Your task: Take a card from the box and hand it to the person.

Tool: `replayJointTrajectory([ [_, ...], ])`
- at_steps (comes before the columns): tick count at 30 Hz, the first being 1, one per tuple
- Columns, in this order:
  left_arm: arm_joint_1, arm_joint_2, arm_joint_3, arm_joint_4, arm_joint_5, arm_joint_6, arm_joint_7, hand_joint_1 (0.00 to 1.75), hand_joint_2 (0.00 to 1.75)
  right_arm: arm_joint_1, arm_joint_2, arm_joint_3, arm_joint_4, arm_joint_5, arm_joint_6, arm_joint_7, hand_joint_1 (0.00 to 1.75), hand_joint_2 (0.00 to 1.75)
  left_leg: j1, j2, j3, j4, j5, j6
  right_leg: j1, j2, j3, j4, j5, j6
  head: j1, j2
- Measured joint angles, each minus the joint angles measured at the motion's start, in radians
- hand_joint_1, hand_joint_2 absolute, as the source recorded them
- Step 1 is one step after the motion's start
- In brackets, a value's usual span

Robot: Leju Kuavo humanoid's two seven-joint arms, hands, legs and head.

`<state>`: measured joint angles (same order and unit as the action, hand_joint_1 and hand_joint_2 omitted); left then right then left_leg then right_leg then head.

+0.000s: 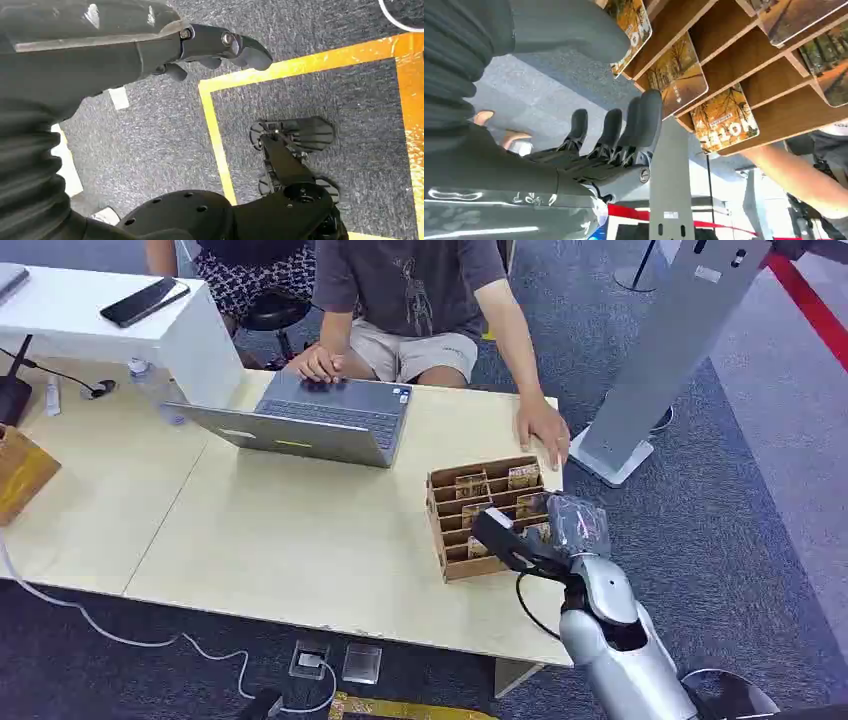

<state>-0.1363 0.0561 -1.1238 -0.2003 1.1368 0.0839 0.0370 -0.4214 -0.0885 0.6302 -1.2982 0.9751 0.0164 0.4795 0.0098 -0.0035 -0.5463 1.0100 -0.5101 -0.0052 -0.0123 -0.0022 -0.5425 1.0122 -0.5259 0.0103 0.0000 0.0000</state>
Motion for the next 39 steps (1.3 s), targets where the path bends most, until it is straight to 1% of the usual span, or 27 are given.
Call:
replayJointTrajectory([
  [3,0.000,0.000,0.000,0.000,-0.001,0.000,0.000,0.00,1.75,0.000,-0.001,0.000,0.008,-0.005,0.000,0.000,0.91,1.75,0.000,0.000,0.000,0.000,0.000,0.000,0.000,0.000,0.000,0.000,0.000,0.000,0.000,0.000],
  [5,-0.001,0.000,0.000,0.000,-0.002,0.000,0.000,0.00,1.75,-0.004,0.000,0.000,0.032,-0.014,-0.003,-0.006,0.93,1.75,0.000,0.000,0.000,0.000,0.000,0.000,0.000,0.000,0.000,0.000,0.000,0.000,0.000,0.000],
  [6,-0.001,0.000,0.000,0.000,-0.002,0.000,0.000,0.00,1.75,-0.008,0.000,0.000,0.049,-0.020,-0.006,-0.013,0.91,1.75,0.000,0.000,0.000,0.000,0.000,0.000,0.000,0.000,0.000,0.000,0.000,0.000,0.000,0.000],
  [7,-0.001,0.000,0.000,0.000,-0.002,0.000,0.000,0.00,1.75,-0.009,0.002,0.000,0.059,-0.021,-0.008,-0.015,0.94,1.75,0.000,0.000,0.000,0.000,0.000,0.000,0.000,0.000,0.000,0.000,0.000,0.000,0.000,0.000],
  [8,-0.001,0.000,0.000,0.000,-0.002,0.000,0.001,0.00,1.75,-0.010,0.002,0.000,0.064,-0.021,-0.010,-0.017,0.89,1.75,0.000,0.000,0.000,0.000,0.000,0.000,0.000,0.000,0.000,0.000,0.000,0.000,0.000,0.000],
  [9,-0.001,0.000,0.000,0.000,-0.002,0.000,0.002,0.00,1.75,-0.011,0.002,0.000,0.069,-0.021,-0.013,-0.021,0.87,1.75,0.000,0.000,0.000,0.000,0.000,0.000,0.000,0.000,0.000,0.000,0.000,0.000,0.000,0.000],
  [15,-0.001,0.000,0.000,0.000,-0.002,0.000,0.003,0.00,1.75,-0.026,0.008,0.000,0.105,-0.031,-0.026,-0.032,0.86,1.75,0.000,0.000,0.000,0.000,0.000,0.000,0.000,0.000,0.000,0.000,0.000,0.000,0.000,0.000],
  [19,0.000,0.000,0.000,0.000,-0.002,0.000,0.003,0.00,1.75,-0.031,0.011,0.000,0.120,-0.032,-0.028,-0.032,0.91,1.75,0.000,0.000,0.000,0.000,0.000,0.000,0.000,0.000,0.000,0.000,0.000,0.000,0.000,0.000],
  [22,0.000,0.000,0.000,0.000,-0.002,0.000,0.005,0.00,1.75,-0.031,0.011,0.000,0.129,-0.032,-0.029,-0.032,0.91,1.75,0.000,0.000,0.000,0.000,0.000,0.000,0.000,0.000,0.000,0.000,0.000,0.000,0.000,0.000],
  [26,-0.001,0.000,0.000,0.000,-0.002,0.000,0.005,0.00,1.75,-0.031,0.011,0.000,0.138,-0.032,-0.029,-0.031,0.99,1.75,0.000,0.000,0.000,0.000,0.000,0.000,0.000,0.000,0.000,0.000,0.000,0.000,0.000,0.000],
  [28,-0.001,0.000,0.000,0.000,-0.002,0.000,0.005,0.00,1.75,-0.031,0.011,0.000,0.142,-0.032,-0.029,-0.031,0.99,1.75,0.000,0.000,0.000,0.000,0.000,0.000,0.000,0.000,0.000,0.000,0.000,0.000,0.000,0.000],
  [30,-0.001,0.000,0.000,0.000,-0.002,0.000,0.005,0.00,1.75,-0.031,0.011,0.000,0.145,-0.032,-0.029,-0.031,1.20,1.75,0.000,0.000,0.000,0.000,0.000,0.000,0.000,0.000,0.000,0.000,0.000,0.000,0.000,0.000],
  [31,-0.001,0.000,0.000,0.000,-0.002,0.000,0.006,0.00,1.75,-0.031,0.012,0.000,0.145,-0.032,-0.029,-0.031,1.20,1.75,0.000,0.000,0.000,0.000,0.000,0.000,0.000,0.000,0.000,0.000,0.000,0.000,0.000,0.000],
  [32,-0.001,0.000,0.000,0.000,-0.002,0.000,0.006,0.00,1.75,-0.031,0.012,0.000,0.146,-0.032,-0.029,-0.031,1.24,1.75,0.000,0.000,0.000,0.000,0.000,0.000,0.000,0.000,0.000,0.000,0.000,0.000,0.000,0.000],
  [33,0.000,0.000,0.000,0.000,-0.002,0.000,0.006,0.00,1.75,-0.031,0.012,0.000,0.146,-0.032,-0.029,-0.031,1.20,1.75,0.000,0.000,0.000,0.000,0.000,0.000,0.000,0.000,0.000,0.000,0.000,0.000,0.000,0.000],
  [34,0.000,0.000,0.000,0.000,-0.002,0.000,0.006,0.00,1.75,-0.031,0.013,0.000,0.148,-0.032,-0.029,-0.031,1.26,1.75,0.000,0.000,0.000,0.000,0.000,0.000,0.000,0.000,0.000,0.000,0.000,0.000,0.000,0.000],
  [36,0.000,0.000,0.000,0.000,-0.002,0.000,0.006,0.00,1.75,-0.032,0.015,0.000,0.151,-0.032,-0.029,-0.031,1.26,1.75,0.000,0.000,0.000,0.000,0.000,0.000,0.000,0.000,0.000,0.000,0.000,0.000,0.000,0.000],
  [39,0.002,0.000,0.000,0.000,-0.002,0.000,0.006,0.00,1.75,-0.032,0.016,0.000,0.151,-0.034,-0.029,-0.032,1.33,1.75,0.000,0.000,0.000,0.000,0.000,0.000,0.000,0.000,0.000,0.000,0.000,0.000,0.000,0.000],
])
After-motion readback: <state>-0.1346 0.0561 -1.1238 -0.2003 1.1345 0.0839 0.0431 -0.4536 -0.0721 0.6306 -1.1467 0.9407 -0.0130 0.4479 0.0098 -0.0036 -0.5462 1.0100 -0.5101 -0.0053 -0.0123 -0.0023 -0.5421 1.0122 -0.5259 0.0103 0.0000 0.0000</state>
